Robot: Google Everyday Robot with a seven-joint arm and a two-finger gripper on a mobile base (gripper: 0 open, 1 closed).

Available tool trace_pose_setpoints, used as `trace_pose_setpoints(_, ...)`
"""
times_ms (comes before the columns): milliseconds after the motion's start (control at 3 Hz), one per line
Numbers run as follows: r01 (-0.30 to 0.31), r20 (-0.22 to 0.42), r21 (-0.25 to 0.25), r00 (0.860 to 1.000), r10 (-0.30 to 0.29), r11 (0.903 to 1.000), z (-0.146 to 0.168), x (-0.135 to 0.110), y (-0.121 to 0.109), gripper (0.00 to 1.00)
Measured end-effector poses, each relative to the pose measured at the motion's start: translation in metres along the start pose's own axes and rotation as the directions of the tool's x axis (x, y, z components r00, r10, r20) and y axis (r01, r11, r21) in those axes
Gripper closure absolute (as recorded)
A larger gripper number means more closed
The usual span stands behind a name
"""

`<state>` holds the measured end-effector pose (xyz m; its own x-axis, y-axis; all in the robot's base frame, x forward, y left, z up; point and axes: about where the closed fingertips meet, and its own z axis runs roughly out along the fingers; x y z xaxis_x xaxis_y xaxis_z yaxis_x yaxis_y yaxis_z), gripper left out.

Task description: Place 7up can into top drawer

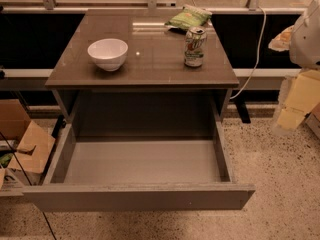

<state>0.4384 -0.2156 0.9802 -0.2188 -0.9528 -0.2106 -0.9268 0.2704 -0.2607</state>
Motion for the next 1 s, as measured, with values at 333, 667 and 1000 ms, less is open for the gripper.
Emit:
trace_pose_setpoints(333,0.0,0.0,0.0,1.0,0.0,1.0,0.0,0.0,0.0,0.0)
trace_pose_setpoints(667,0.012,0.022,0.034,1.0,-0.013,0.9994,0.004,-0.015,-0.003,0.0)
trace_pose_setpoints(1000,0.012,0.096,0.075,0.995,-0.02,0.9971,0.015,-0.032,-0.015,0.0)
